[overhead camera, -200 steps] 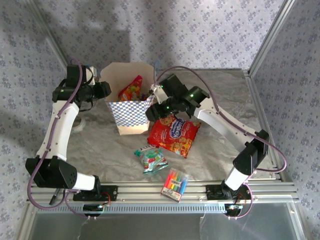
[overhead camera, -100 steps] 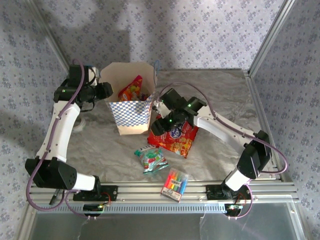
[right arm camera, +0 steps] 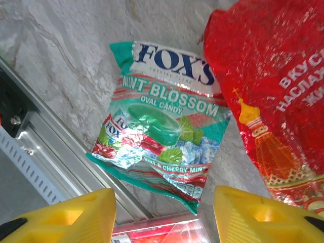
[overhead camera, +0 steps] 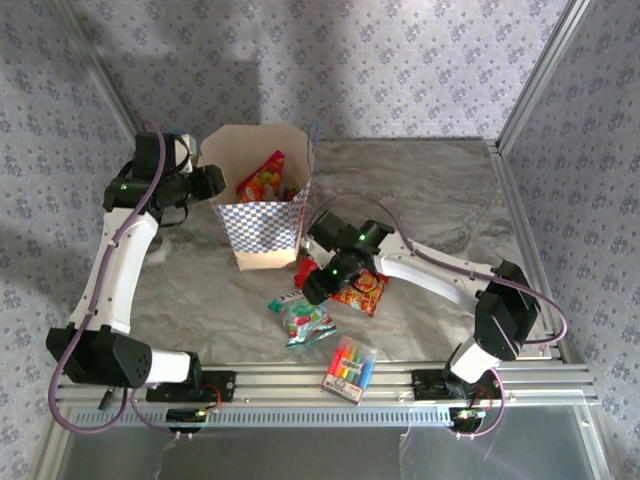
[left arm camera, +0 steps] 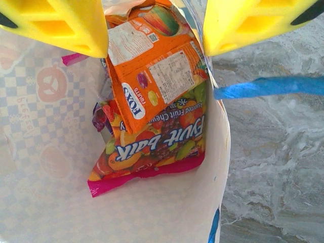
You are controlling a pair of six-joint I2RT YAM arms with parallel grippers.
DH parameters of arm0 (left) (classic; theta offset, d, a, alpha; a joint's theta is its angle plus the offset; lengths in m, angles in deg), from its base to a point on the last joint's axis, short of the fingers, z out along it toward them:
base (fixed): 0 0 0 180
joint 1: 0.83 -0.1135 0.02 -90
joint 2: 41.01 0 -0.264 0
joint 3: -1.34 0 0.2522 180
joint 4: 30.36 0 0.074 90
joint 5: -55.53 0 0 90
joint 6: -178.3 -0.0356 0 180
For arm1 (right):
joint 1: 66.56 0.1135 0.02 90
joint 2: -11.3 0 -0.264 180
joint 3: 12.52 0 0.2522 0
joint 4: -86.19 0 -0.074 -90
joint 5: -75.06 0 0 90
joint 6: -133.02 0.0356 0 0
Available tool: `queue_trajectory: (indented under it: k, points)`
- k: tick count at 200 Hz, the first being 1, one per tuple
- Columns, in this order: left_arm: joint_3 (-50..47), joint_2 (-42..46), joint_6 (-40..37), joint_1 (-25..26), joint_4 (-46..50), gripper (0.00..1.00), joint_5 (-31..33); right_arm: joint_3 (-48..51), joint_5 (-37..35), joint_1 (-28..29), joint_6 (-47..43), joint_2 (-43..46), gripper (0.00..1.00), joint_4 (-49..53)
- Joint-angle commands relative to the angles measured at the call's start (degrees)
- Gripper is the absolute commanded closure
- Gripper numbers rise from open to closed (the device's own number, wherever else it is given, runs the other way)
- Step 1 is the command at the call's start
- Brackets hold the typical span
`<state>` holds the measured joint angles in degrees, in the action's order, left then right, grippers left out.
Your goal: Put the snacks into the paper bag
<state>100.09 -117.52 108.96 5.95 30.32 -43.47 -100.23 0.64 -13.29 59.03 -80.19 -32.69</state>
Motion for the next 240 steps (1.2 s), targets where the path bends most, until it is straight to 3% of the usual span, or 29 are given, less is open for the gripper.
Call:
queue_trajectory:
  k: [1, 86, 240]
  points:
    - [-0.83, 1.54, 0.25, 0.33, 0.11, 0.48, -0.58, 1.97, -3.17, 1.59, 2.84, 1.17, 0.45, -0.53]
    - [-2.89, 3.03, -1.15, 0.53, 0.27, 0.47, -1.85, 9.07, -6.78, 4.60, 8.76, 0.44, 0.44, -3.64]
    - [-3.63, 4.97, -1.77, 0.68, 1.60, 0.48, -2.06, 12.50, -4.36, 5.79, 10.80, -6.59, 0.36, -10.79]
